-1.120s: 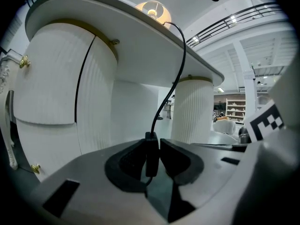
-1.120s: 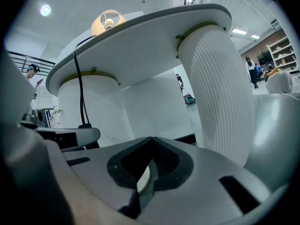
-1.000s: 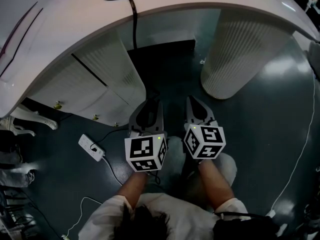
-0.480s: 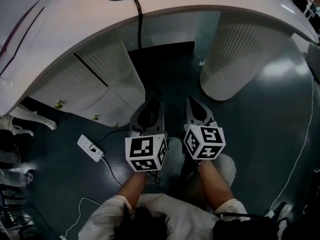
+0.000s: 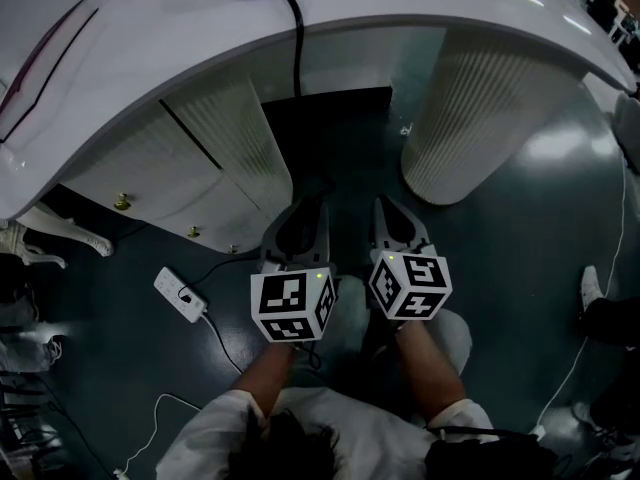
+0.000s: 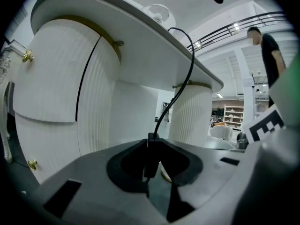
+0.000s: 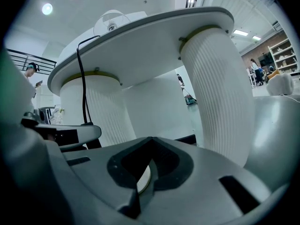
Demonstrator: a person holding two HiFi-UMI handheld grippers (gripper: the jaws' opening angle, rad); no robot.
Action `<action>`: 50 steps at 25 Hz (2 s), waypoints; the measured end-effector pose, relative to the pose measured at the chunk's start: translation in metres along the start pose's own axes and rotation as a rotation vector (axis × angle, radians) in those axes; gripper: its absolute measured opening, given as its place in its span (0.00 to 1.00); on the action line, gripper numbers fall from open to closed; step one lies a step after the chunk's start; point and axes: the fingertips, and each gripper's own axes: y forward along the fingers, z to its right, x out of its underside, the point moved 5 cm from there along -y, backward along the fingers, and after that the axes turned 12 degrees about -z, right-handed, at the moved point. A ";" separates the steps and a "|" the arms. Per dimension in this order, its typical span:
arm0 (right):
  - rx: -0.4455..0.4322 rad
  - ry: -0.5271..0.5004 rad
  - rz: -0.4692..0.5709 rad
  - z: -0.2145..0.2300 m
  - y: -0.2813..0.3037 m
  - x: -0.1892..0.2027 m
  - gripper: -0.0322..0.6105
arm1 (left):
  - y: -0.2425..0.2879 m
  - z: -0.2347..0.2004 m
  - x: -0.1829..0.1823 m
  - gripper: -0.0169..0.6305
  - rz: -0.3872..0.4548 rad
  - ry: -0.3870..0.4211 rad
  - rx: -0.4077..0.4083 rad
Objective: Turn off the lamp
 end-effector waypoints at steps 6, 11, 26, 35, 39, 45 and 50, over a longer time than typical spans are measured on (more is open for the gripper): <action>0.003 -0.003 -0.004 0.001 -0.001 0.003 0.05 | -0.002 0.000 0.002 0.15 -0.004 -0.005 0.008; 0.003 -0.009 -0.002 0.002 -0.002 0.002 0.05 | -0.001 0.003 0.002 0.15 -0.011 -0.001 0.017; -0.038 -0.002 -0.029 -0.003 0.005 0.006 0.05 | -0.015 0.010 -0.007 0.16 0.024 0.042 0.029; -0.042 -0.009 -0.041 -0.010 0.014 0.009 0.05 | -0.040 -0.008 -0.012 0.16 0.093 -0.019 0.010; -0.041 -0.015 -0.049 -0.015 0.018 0.011 0.05 | -0.040 -0.021 -0.001 0.15 0.062 -0.035 -0.025; -0.040 -0.031 -0.060 -0.025 0.024 0.014 0.05 | -0.038 -0.041 0.018 0.06 0.032 -0.078 -0.054; -0.036 -0.022 -0.063 -0.032 0.027 0.016 0.05 | -0.031 -0.052 0.028 0.04 0.008 -0.115 -0.025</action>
